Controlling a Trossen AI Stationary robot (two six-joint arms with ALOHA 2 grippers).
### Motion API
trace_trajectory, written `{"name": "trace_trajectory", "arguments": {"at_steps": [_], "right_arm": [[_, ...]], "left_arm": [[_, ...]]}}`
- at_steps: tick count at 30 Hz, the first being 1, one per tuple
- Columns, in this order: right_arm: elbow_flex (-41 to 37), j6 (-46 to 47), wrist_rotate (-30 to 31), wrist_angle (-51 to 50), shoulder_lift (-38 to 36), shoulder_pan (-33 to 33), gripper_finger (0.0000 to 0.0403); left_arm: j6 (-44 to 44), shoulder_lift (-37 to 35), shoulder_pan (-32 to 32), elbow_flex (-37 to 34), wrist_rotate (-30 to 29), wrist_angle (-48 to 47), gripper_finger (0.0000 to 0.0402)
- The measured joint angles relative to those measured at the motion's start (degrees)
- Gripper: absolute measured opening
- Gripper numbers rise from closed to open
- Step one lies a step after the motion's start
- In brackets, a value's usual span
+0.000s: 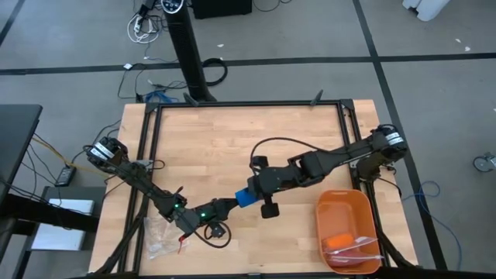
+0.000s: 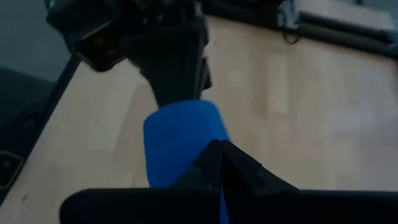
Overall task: Roll bandage
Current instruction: Roll the blue bandage
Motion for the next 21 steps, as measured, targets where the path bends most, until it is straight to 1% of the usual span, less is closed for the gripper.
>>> {"name": "trace_trajectory", "arguments": {"at_steps": [3, 8, 13, 16, 21], "right_arm": [[0.04, 0.11, -1.02, -1.0, 0.89, -0.52, 0.0005], [0.09, -0.01, -0.99, -1.44, 2.15, -0.88, 0.0003], [0.02, -0.27, 1.07, -1.22, -0.16, -0.7, 0.0002], [0.02, -0.39, 1.51, 1.15, -0.91, -0.77, 0.0002], [0.0, -0.54, -1.63, 1.91, 0.42, -2.12, 0.0003]], "left_arm": [[0.95, 0.03, 0.0, -0.02, 0.41, -0.17, 0.0017], [0.93, 0.09, 0.0, -0.15, 0.59, -0.75, 0.0017], [0.97, 0.04, -0.22, -0.02, 0.15, 0.47, 0.0017], [0.97, -0.04, -0.26, 0.0, 0.21, 0.43, 0.0017], [1.15, -0.04, -0.26, 0.0, 1.05, 0.28, 0.0017]]}}
